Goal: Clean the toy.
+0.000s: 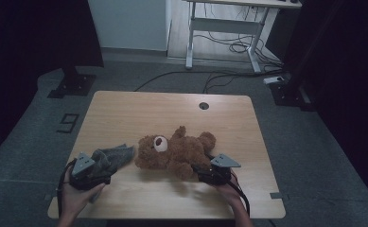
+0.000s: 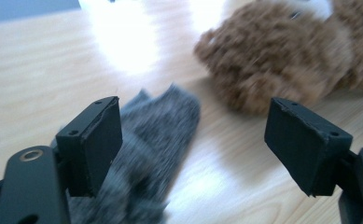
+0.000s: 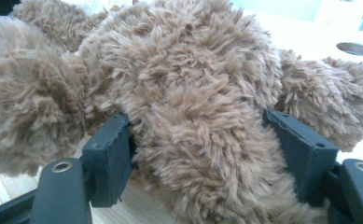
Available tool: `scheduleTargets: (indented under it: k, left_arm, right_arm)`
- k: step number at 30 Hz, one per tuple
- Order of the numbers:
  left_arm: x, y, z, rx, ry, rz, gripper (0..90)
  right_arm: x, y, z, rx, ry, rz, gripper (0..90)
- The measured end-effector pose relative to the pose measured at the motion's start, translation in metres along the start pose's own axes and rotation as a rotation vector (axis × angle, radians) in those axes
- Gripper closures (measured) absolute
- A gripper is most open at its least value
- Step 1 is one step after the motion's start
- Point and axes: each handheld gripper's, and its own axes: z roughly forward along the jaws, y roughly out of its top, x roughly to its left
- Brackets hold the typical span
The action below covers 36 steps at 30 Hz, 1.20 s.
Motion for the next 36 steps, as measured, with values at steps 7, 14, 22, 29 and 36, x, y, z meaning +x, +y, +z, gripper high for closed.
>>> scheduleTargets:
  k: [7,14,22,29,36]
  left_arm:
    - [-0.039,0.031,0.035,0.008,-0.101,0.053,21.6]
    - [-0.068,0.031,0.099,0.133,-0.154,0.052,26.3]
    - [-0.073,0.023,0.104,0.114,-0.122,0.050,45.2]
    - [-0.078,0.023,0.100,0.006,-0.096,0.046,69.5]
    - [-0.084,0.046,0.096,-0.066,-0.105,0.069,72.0]
  right_arm:
    - [-0.001,0.000,-0.001,-0.003,0.002,0.003,27.8]
    - [-0.003,-0.001,-0.004,-0.001,-0.001,-0.003,28.9]
    - [-0.002,0.000,0.000,0.051,0.025,-0.036,54.7]
    - [0.005,0.005,0.000,-0.015,0.004,-0.070,69.1]
    - [-0.003,0.014,-0.005,-0.083,-0.047,-0.086,70.7]
